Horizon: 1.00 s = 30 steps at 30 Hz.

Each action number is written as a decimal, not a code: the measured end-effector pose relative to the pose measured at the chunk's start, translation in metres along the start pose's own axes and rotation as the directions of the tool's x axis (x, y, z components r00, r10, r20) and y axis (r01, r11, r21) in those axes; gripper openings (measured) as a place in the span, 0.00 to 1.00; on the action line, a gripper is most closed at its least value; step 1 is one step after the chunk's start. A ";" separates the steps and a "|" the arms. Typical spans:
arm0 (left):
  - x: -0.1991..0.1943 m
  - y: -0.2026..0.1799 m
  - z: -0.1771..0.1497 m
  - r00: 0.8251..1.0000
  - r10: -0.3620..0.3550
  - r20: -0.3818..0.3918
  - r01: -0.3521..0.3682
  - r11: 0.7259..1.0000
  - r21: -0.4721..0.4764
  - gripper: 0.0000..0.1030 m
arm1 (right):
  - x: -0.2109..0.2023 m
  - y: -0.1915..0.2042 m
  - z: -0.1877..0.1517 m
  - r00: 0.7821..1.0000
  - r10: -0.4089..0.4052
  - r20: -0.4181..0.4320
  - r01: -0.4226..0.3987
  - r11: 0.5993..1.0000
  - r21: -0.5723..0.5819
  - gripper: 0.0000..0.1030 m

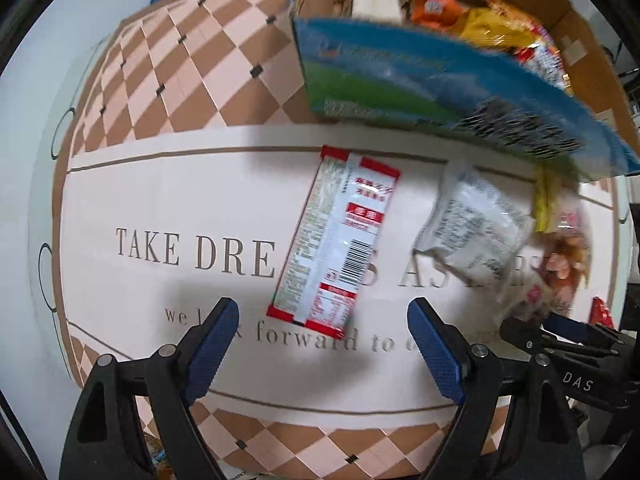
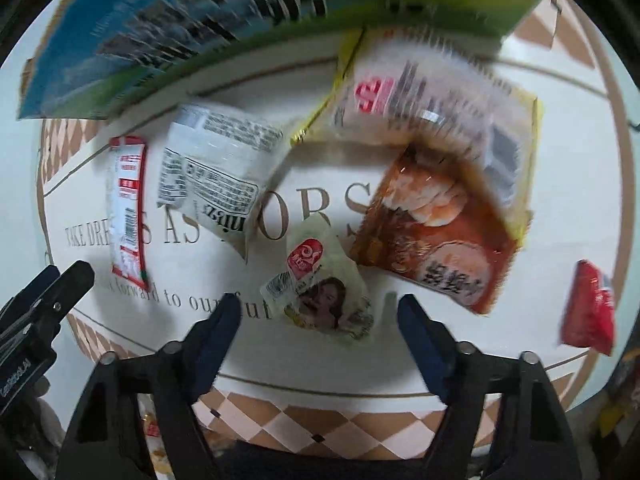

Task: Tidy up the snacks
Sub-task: 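Grasp the red-white spicy strip pack with the left tool while the right tool grasps a white-red snack pouch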

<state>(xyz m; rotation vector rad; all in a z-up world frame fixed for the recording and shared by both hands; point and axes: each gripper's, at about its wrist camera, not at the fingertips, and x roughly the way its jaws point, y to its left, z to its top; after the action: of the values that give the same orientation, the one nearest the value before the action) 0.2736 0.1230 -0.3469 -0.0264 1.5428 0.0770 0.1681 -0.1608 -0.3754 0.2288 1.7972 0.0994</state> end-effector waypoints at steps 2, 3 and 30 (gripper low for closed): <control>0.011 0.002 0.005 1.000 -0.006 -0.018 0.006 1.000 0.005 0.84 | 0.009 -0.001 0.001 1.000 0.010 -0.017 -0.009 1.000 0.014 0.60; 0.015 0.003 0.008 1.000 -0.008 -0.023 0.008 1.000 0.007 0.84 | 0.008 0.001 0.000 1.000 0.002 -0.001 -0.002 1.000 0.011 0.58; 0.056 -0.001 -0.030 0.987 -0.080 -0.141 0.080 0.997 -0.009 0.47 | 0.003 -0.003 -0.007 0.998 0.043 -0.043 -0.040 0.998 0.054 0.43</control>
<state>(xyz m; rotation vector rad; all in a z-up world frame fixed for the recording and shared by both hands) 0.2455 0.1221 -0.4035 -0.0985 1.6812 0.0140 0.1606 -0.1628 -0.3777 0.3037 1.8409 0.0872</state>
